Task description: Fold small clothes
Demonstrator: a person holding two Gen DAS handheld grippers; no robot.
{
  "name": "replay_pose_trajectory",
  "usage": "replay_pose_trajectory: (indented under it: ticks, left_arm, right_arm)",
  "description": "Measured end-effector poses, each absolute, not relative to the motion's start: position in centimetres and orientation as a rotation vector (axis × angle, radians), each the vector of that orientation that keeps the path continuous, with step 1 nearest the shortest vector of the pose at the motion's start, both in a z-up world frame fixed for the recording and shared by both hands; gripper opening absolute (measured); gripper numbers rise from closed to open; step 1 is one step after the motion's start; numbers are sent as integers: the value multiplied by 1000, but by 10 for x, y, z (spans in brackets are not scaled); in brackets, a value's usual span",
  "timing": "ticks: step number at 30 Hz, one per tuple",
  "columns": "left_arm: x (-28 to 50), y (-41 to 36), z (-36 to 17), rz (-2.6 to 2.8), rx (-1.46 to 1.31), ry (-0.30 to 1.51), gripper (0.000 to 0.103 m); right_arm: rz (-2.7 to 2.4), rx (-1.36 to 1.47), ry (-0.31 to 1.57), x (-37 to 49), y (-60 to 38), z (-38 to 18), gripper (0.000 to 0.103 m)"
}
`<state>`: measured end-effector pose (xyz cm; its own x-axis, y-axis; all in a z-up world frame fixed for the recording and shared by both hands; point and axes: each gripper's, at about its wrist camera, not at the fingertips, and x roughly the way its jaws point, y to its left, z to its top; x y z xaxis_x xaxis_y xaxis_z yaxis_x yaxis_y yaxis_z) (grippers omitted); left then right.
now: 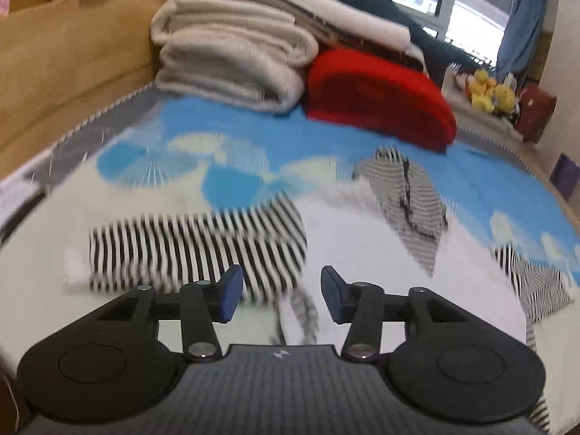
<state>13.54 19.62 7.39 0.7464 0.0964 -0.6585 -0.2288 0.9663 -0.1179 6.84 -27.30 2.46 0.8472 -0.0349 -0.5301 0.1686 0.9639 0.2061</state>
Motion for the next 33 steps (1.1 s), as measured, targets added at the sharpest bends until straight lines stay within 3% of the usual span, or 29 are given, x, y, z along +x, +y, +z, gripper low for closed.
replay_pose_trajectory:
  ticks: [4, 8, 15, 20, 24, 27, 29, 30, 31, 33]
  left_arm:
    - [172, 227, 80, 137, -137, 661, 56]
    - [185, 259, 48, 187, -138, 639, 56]
    - [206, 351, -9, 371, -655, 891, 58]
    - [201, 399, -56, 506, -836, 1002, 64]
    - [203, 417, -76, 534, -918, 1015, 73]
    - [206, 428, -90, 587, -993, 1005, 75]
    - [207, 433, -92, 656, -1016, 985, 71]
    - [208, 434, -91, 686, -1012, 966, 61]
    - [209, 435, -89, 714, -1000, 950, 41]
    - [212, 430, -77, 780, -944, 920, 12]
  right_arm:
    - [15, 204, 381, 88, -259, 75, 57]
    - [109, 140, 275, 122, -248, 118, 68]
    - [227, 109, 242, 198, -214, 143, 68]
    - [215, 93, 314, 214, -198, 94, 68]
    - [216, 141, 484, 231, -183, 72, 61]
    - [250, 165, 497, 236, -184, 73, 53]
    - [225, 158, 503, 240, -191, 72, 45]
    - [218, 168, 514, 243, -196, 69, 41]
    - [214, 181, 528, 246, -200, 66, 34]
    - [187, 216, 572, 253, -212, 61, 23]
